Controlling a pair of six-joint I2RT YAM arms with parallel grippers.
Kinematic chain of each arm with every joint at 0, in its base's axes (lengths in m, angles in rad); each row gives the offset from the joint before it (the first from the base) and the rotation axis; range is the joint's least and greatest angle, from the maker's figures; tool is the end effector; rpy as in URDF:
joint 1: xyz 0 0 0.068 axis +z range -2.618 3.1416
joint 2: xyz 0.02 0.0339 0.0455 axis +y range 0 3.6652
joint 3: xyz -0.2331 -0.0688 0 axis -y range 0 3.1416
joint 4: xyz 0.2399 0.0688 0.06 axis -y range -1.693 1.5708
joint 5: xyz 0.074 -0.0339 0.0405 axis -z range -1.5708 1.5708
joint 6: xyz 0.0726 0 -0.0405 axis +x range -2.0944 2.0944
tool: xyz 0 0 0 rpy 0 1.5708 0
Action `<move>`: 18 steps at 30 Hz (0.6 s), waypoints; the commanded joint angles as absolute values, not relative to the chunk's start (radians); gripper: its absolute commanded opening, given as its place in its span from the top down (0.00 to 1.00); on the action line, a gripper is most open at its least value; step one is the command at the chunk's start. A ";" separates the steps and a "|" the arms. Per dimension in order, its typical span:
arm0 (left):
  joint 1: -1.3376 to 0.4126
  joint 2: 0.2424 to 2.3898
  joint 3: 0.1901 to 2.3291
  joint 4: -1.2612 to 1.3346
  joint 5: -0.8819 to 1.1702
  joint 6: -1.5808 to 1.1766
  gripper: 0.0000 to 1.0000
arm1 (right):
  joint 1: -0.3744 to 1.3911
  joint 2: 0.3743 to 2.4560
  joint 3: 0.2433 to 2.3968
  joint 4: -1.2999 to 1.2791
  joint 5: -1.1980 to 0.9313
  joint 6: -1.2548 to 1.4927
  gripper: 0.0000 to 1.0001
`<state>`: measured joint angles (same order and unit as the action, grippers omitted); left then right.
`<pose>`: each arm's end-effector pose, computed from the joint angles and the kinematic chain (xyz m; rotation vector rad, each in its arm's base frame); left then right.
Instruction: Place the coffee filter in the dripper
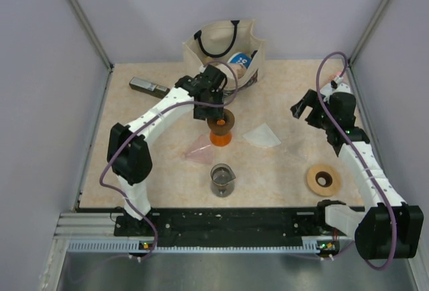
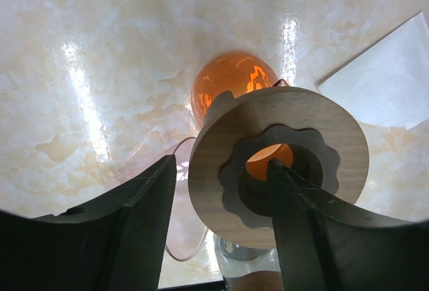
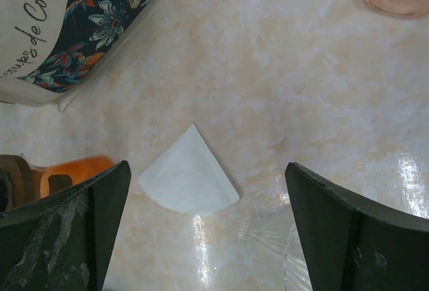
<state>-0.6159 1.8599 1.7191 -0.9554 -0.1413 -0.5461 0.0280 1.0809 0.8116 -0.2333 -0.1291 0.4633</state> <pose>0.3316 -0.2222 0.2329 0.0474 2.6623 -0.1959 0.2851 0.0173 0.2429 0.3744 2.0641 0.4329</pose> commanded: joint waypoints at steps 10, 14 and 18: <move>-0.618 1.671 1.701 -0.885 -0.183 -0.499 0.01 | 0.020 1.060 0.836 -0.239 -0.138 0.445 0.01; -0.618 1.565 1.587 -0.804 -0.245 -0.511 0.01 | 0.020 1.065 0.839 -0.241 -0.147 0.445 0.01; -0.614 1.448 1.479 -0.775 -0.356 -0.532 0.01 | 0.020 1.072 0.841 -0.241 -0.166 0.443 0.01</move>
<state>-0.6163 1.5570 1.5631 -0.8490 -0.2302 -0.5190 0.0280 1.0805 0.8116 -0.2554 -0.1390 0.4603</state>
